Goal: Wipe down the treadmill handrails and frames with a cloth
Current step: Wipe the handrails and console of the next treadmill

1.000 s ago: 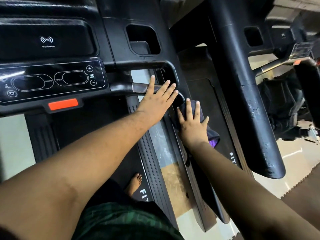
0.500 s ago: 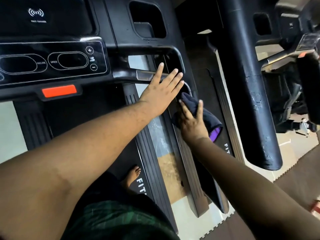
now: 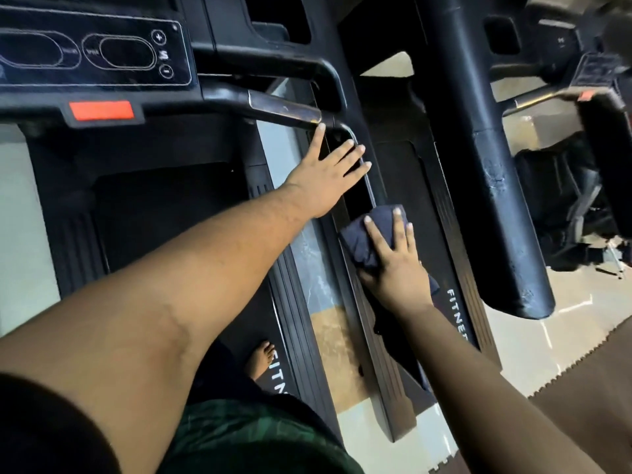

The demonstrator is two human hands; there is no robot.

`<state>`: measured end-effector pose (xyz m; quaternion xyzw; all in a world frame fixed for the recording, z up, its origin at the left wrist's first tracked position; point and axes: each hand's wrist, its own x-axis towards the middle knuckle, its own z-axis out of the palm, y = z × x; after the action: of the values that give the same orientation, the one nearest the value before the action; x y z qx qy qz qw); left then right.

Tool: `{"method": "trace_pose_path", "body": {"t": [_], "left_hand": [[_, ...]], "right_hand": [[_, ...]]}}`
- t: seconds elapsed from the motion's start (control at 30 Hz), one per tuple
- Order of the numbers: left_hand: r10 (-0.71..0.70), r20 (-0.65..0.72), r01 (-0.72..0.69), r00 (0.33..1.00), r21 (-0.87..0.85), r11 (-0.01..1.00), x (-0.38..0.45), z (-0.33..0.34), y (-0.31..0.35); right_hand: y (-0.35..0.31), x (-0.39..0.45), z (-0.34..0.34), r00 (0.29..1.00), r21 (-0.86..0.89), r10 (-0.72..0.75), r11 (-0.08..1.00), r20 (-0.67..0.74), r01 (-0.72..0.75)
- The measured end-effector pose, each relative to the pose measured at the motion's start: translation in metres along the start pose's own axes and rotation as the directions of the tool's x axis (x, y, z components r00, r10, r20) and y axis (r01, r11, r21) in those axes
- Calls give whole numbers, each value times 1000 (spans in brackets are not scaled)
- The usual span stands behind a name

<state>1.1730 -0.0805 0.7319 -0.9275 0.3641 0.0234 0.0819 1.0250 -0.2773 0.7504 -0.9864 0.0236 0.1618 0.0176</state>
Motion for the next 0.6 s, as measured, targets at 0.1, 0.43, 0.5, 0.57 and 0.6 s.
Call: {"method": "trace_pose_path", "body": {"t": [0.1,0.43,0.5,0.57,0.6], "left_hand": [[-18,10,18,1000,-10,1000,-5,2,17],[-16,28,18,999,-74,997,-6,4,17],[-3,6,3,1000,-95,995,-4,9,15],[22,-8,-22,1000,-96,995,-6,16,10],[39,-22,-41,999,-89,995,-6,17,8]], "right_hand": [[16,-32,8,1000,71,27,997,8,-28],[3,-12,3,991,68,98,993,-87,-93],[10,-50,23,989,-82,100,991,-105,-109],[15,-62,34,996,-205,69,976,-57,-79],[15,-54,31,998,-233,66,970,-20,-68]]}}
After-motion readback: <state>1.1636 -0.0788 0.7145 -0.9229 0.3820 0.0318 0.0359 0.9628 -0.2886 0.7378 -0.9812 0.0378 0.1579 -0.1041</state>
